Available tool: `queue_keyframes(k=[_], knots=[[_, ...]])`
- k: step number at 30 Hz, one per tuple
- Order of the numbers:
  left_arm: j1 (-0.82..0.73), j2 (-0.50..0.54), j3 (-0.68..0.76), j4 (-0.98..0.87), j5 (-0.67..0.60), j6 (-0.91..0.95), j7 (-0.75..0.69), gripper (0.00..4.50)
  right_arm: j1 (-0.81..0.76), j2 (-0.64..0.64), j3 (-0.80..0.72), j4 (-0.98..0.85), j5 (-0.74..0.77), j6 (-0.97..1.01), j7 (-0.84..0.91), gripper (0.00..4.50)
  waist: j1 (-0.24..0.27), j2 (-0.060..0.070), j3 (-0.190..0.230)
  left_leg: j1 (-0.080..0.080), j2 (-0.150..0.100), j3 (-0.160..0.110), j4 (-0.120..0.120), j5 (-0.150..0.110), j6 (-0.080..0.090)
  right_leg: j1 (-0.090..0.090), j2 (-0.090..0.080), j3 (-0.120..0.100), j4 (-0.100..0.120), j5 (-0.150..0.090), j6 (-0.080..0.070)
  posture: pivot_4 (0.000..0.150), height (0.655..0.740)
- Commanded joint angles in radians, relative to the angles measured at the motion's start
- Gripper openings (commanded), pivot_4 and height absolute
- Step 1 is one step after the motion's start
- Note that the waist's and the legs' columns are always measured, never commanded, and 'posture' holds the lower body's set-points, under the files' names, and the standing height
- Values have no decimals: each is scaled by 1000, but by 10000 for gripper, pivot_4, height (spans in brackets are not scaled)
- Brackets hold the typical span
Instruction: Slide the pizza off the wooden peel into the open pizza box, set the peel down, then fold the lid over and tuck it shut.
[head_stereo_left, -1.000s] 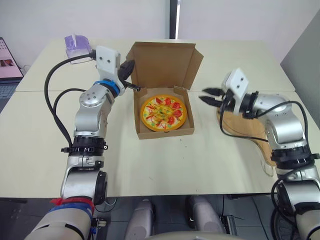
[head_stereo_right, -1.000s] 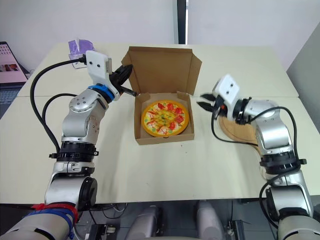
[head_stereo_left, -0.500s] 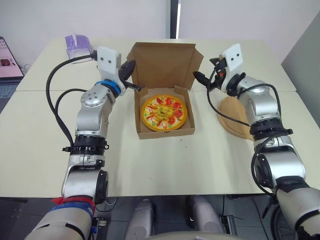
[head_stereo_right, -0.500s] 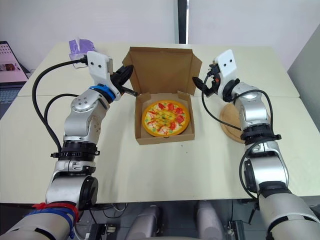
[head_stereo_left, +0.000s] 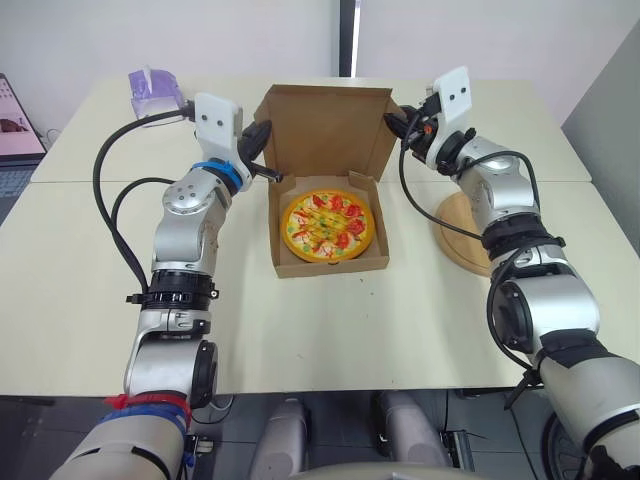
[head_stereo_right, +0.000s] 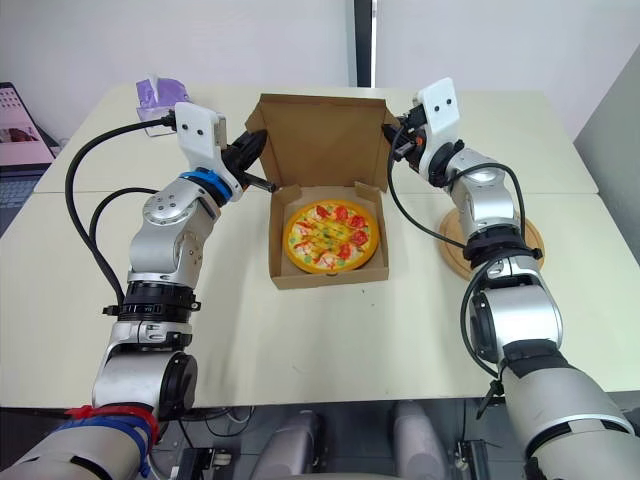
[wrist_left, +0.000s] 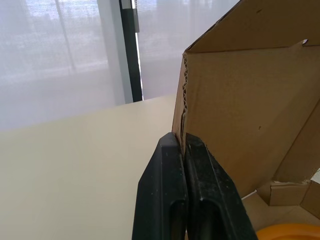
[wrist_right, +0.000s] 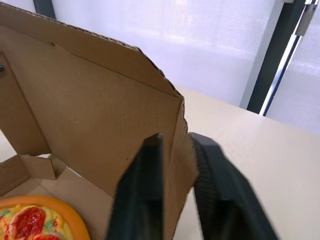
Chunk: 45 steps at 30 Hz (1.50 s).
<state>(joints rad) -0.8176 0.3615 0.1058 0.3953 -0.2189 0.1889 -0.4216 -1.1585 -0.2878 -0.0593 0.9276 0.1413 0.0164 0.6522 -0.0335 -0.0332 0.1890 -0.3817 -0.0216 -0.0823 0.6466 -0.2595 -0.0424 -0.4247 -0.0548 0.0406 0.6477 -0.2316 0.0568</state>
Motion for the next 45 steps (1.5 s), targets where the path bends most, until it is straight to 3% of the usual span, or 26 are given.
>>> queue_keyframes(k=[1,6,9,16,26,29,36,45], knots=[[-8,-1,10,-48,0,-11,3,0,-13,7,-16,-41,18,-10,10,133,0,0,0,0,0,0,0,0,0,0,0,0,0,0,0,1500,7400],[14,1,7,-78,7,-46,1,0,-4,12,-11,-86,16,9,2,133,0,0,0,0,0,0,0,0,0,0,0,0,0,0,0,1500,7400],[44,-4,15,-110,9,-67,15,5649,-6,13,-11,-119,15,29,-9,0,0,0,0,0,0,0,0,0,0,-1,0,0,0,0,0,1500,7400],[78,-38,10,-120,99,-159,151,27995,19,23,-7,-193,18,77,-6,0,1,0,0,0,0,0,0,0,0,-1,0,0,1,0,0,1500,7400],[115,-87,24,-164,100,-133,221,27995,31,18,-7,-220,15,103,-1,0,1,0,0,0,0,0,0,0,0,-1,0,0,1,0,0,1500,7400],[114,-81,30,-165,90,-130,212,22459,29,19,-5,-219,15,104,2,0,1,0,0,0,0,1,0,0,0,-1,0,0,1,0,0,1500,7400],[92,-69,33,-136,86,-124,188,277,36,28,2,-235,12,110,0,0,1,0,0,0,0,1,0,0,0,-1,0,0,1,0,0,1500,7400],[28,-50,33,-125,78,-75,162,277,13,28,25,-279,-10,165,-28,0,1,0,0,0,0,1,0,0,0,-1,0,0,1,0,0,1500,7400]])
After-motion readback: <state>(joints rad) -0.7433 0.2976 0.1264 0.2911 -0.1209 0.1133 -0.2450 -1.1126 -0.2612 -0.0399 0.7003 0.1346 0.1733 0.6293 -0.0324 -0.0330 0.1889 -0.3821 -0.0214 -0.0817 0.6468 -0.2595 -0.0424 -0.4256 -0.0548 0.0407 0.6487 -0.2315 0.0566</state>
